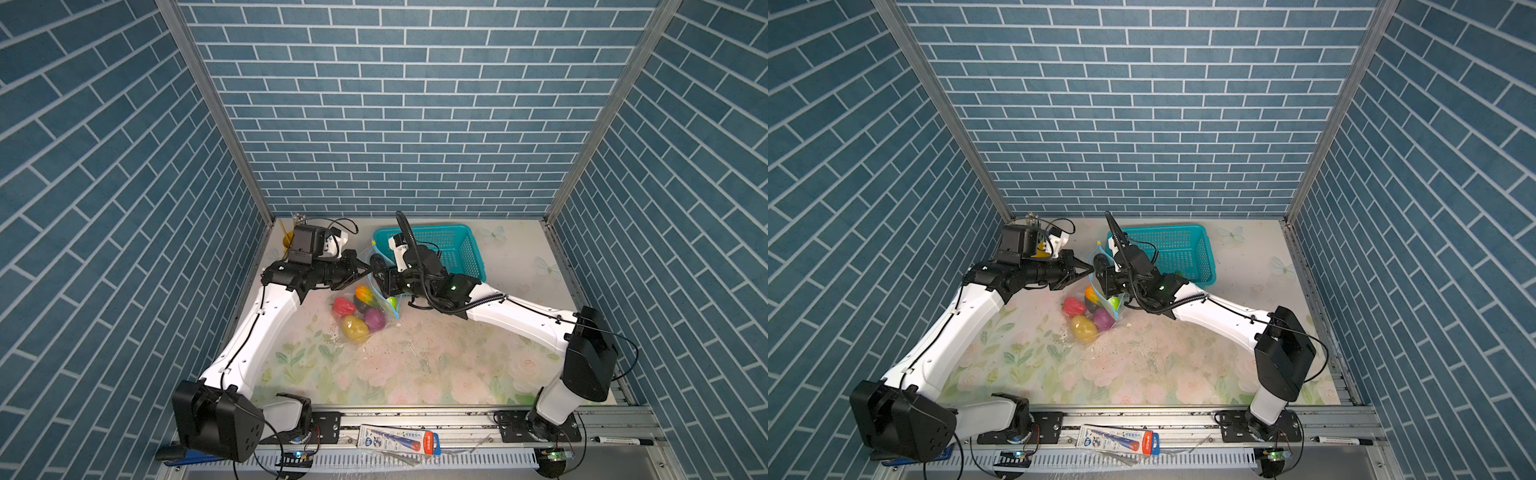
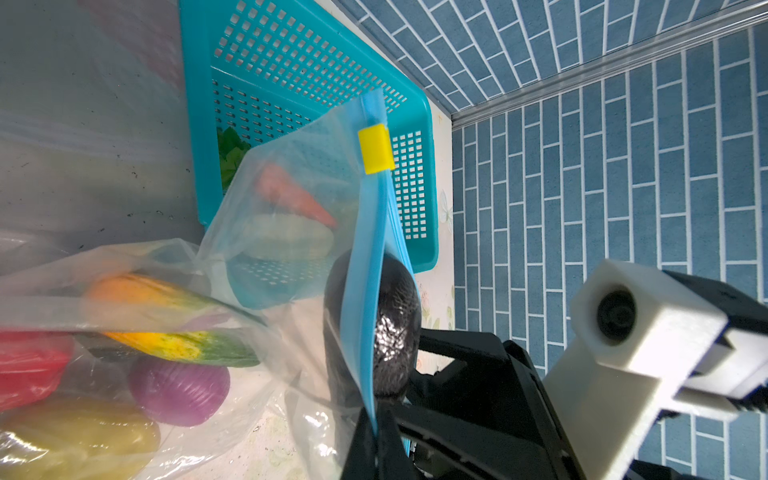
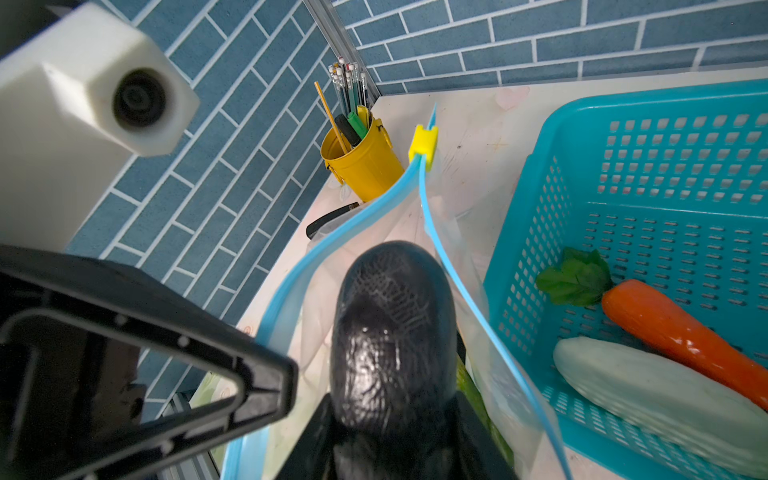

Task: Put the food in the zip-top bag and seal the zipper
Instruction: 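Lower the eggplant into the bag and open the right gripper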

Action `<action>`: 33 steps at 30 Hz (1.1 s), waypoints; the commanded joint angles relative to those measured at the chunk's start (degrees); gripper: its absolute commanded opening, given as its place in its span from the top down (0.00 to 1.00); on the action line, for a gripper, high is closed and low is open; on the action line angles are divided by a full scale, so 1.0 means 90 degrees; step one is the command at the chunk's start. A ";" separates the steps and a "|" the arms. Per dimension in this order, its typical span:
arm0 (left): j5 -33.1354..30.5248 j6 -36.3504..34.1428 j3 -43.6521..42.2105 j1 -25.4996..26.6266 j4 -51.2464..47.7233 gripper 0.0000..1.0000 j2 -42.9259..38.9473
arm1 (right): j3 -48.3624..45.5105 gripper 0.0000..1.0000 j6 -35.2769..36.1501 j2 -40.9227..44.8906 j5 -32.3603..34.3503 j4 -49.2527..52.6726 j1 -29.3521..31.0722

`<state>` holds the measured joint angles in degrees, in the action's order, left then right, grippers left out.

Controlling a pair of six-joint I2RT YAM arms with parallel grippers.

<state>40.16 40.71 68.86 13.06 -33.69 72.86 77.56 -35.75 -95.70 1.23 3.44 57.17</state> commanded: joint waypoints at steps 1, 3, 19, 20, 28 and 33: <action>0.0010 -0.0004 0.0122 0.0043 0.0042 1.00 -0.0092 | -0.0052 0.62 -0.0101 -0.0048 -0.0012 -0.0003 0.0038; 0.0010 -0.0002 0.0141 0.0062 0.0033 1.00 -0.0081 | -0.0063 0.62 -0.0100 -0.0035 0.0000 0.0000 0.0035; -0.0029 0.0002 0.0228 0.0121 -0.0014 1.00 -0.0064 | 0.0085 0.54 -0.0042 -0.0161 0.0054 0.0145 0.0035; -0.0029 -0.0008 0.0230 0.0126 -0.0008 1.00 -0.0064 | 0.0098 0.52 -0.0033 -0.0167 0.0051 0.0145 0.0035; -0.0029 -0.0022 0.0229 0.0129 -0.0036 1.00 -0.0084 | 0.0107 0.47 -0.0034 -0.0170 0.0050 0.0164 0.0035; -0.0029 -0.0028 0.0210 0.0131 -0.0037 1.00 -0.0087 | 0.0113 0.46 -0.0032 -0.0179 0.0043 0.0161 0.0035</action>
<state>40.10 40.73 69.19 13.91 -33.74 72.86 77.56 -35.73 -96.62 1.50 4.73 57.17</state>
